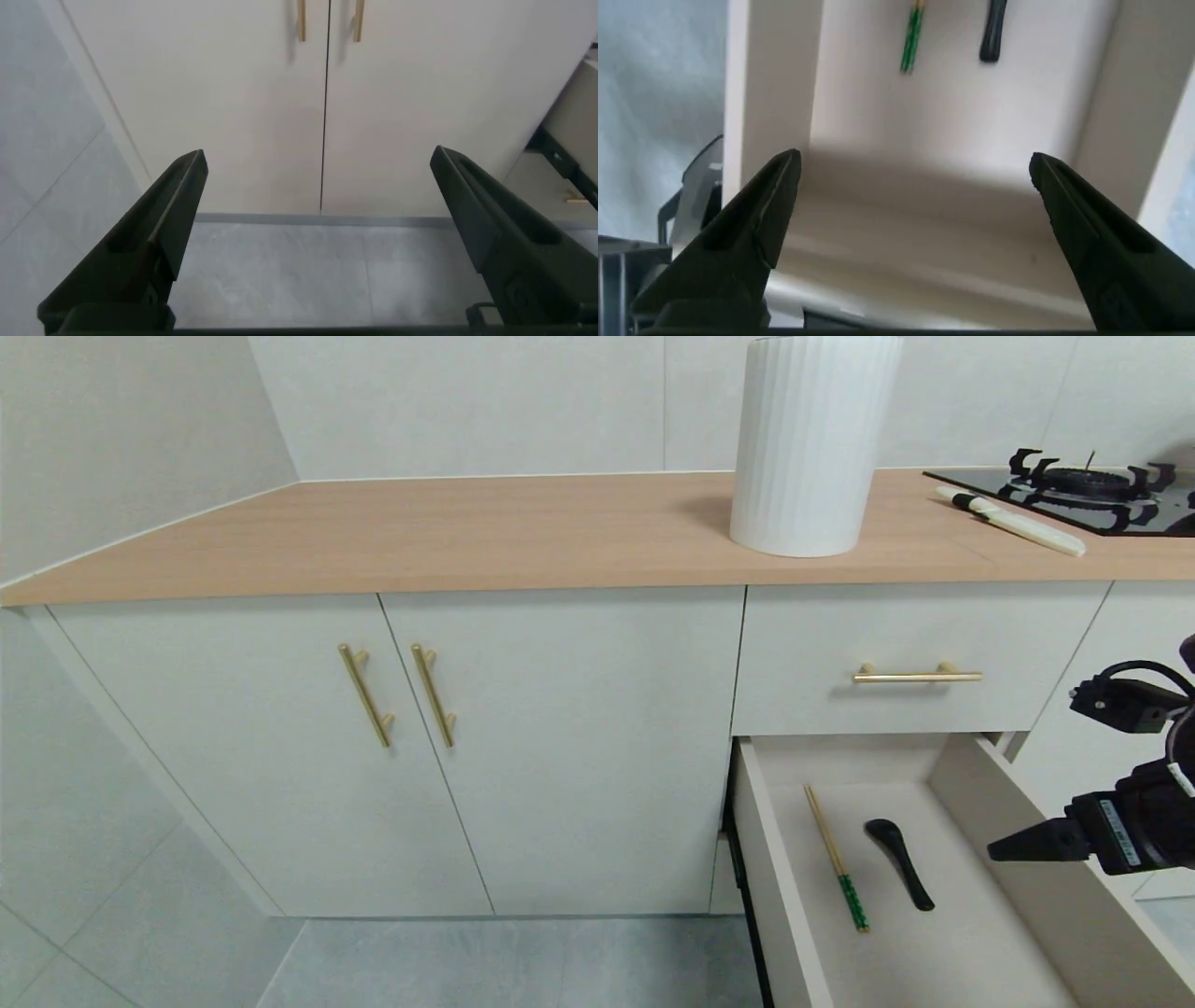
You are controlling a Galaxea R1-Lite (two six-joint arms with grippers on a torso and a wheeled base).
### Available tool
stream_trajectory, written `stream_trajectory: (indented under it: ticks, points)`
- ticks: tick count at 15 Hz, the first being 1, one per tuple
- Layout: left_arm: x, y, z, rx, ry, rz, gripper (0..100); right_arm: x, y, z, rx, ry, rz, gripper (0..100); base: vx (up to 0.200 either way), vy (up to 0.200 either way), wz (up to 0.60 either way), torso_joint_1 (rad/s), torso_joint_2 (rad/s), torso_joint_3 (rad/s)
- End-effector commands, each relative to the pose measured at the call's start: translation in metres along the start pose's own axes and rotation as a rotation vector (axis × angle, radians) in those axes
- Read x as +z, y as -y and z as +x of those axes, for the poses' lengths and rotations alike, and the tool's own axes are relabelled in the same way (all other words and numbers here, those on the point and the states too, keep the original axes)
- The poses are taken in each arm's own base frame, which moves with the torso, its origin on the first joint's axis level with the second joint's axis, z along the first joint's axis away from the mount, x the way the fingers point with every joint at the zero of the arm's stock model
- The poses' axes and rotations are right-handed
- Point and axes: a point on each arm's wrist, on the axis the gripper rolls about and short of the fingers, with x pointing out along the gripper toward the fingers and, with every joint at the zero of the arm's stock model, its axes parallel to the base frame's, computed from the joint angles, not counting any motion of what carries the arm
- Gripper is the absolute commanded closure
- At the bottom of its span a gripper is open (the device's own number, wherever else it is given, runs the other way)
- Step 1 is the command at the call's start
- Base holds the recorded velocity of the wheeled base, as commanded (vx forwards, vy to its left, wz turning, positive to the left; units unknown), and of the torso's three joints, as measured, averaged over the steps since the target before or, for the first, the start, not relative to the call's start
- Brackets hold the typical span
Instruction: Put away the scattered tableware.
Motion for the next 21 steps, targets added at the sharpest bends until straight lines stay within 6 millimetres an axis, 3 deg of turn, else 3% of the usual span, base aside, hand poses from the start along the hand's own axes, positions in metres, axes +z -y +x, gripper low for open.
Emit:
stream_trajectory:
  ticks: [1, 4, 9, 12, 17, 21]
  points:
    - [0.0, 0.0, 0.0, 0.001, -0.003, -0.002, 0, -0.003, -0.002, -0.007, -0.022, -0.008, -0.032, 0, -0.2, 0.0, 0.0, 0.002, 0.0, 0.002]
    - [0.0, 0.0, 0.0, 0.001, -0.001, 0.0, 0, -0.012, -0.005, -0.007, -0.026, -0.095, -0.091, 0, -0.2, 0.0, 0.0, -0.004, 0.0, 0.002]
    - [0.0, 0.0, 0.0, 0.001, -0.001, -0.002, 0, -0.022, -0.02, 0.003, 0.017, -0.264, -0.177, 0, 0.0, 0.0, 0.0, 0.0, 0.0, 0.0]
    - [0.0, 0.0, 0.0, 0.001, -0.001, -0.002, 0, -0.025, -0.03, 0.028, -0.004, -0.422, -0.223, 0, 0.0, 0.0, 0.0, 0.0, 0.0, 0.0]
    - [0.0, 0.0, 0.0, 0.001, -0.001, -0.002, 0, -0.018, -0.041, 0.078, -0.025, -0.593, -0.126, 0, 0.0, 0.0, 0.0, 0.0, 0.0, 0.0]
    - [0.0, 0.0, 0.0, 0.001, -0.001, -0.002, 0, -0.008, -0.041, 0.095, -0.072, -0.624, -0.047, 0, 0.0, 0.0, 0.0, 0.0, 0.0, 0.0]
